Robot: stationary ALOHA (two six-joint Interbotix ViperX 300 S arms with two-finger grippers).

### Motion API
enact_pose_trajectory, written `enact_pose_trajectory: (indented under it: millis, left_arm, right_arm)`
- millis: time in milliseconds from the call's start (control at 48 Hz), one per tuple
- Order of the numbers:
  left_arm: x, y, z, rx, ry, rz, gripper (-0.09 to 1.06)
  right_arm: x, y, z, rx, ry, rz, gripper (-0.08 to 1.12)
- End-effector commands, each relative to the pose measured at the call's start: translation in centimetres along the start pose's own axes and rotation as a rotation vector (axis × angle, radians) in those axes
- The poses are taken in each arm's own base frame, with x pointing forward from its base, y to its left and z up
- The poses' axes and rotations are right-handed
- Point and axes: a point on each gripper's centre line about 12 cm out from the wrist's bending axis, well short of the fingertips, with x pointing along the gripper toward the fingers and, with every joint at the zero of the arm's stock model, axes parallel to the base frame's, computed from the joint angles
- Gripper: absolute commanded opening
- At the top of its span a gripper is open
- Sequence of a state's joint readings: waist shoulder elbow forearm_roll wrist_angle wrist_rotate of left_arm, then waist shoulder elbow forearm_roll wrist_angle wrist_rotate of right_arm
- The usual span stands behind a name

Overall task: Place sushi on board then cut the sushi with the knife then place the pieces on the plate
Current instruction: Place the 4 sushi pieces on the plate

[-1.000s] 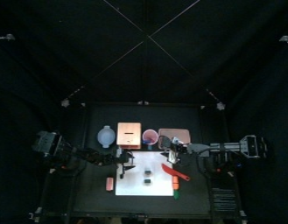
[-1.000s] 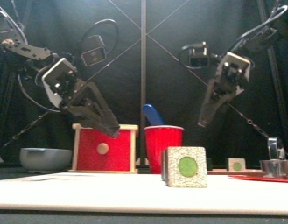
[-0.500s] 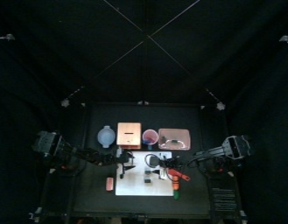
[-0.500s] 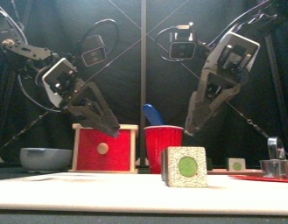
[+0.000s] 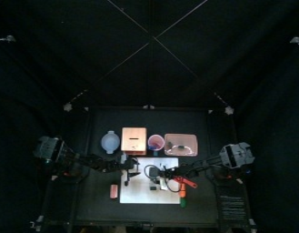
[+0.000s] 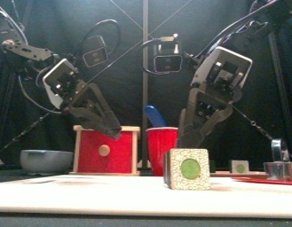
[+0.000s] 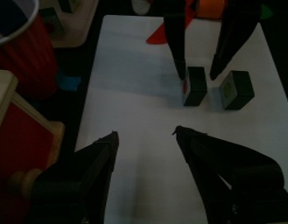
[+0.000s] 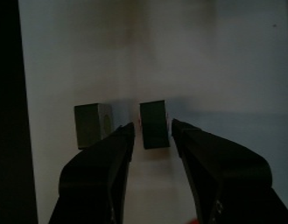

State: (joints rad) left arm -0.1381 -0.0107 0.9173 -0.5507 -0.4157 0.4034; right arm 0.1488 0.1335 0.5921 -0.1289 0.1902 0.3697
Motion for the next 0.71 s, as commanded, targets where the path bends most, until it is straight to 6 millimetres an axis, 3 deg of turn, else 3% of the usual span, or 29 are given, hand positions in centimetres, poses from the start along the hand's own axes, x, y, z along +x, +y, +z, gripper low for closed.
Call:
enact_pose_trajectory:
  millis: [21,354,542,708]
  left_arm:
    - [0.0,0.0,0.5,-0.002,-0.015,0.0,0.9]
    - [0.0,0.0,0.3,-0.002,-0.01,0.002,0.9]
    - [0.0,0.0,0.3,-0.001,-0.01,0.002,0.9]
    - [0.0,0.0,0.3,-0.001,-0.01,0.002,0.9]
  right_arm:
    - [-0.3,0.2,1.4,-0.004,-0.039,0.008,0.76]
    - [-0.9,-0.7,1.4,0.006,-0.032,-0.013,0.58]
    - [-4.0,-2.8,1.0,0.047,-0.023,-0.056,0.58]
    - [-8.1,-6.0,-0.4,0.122,-0.046,-0.111,0.58]
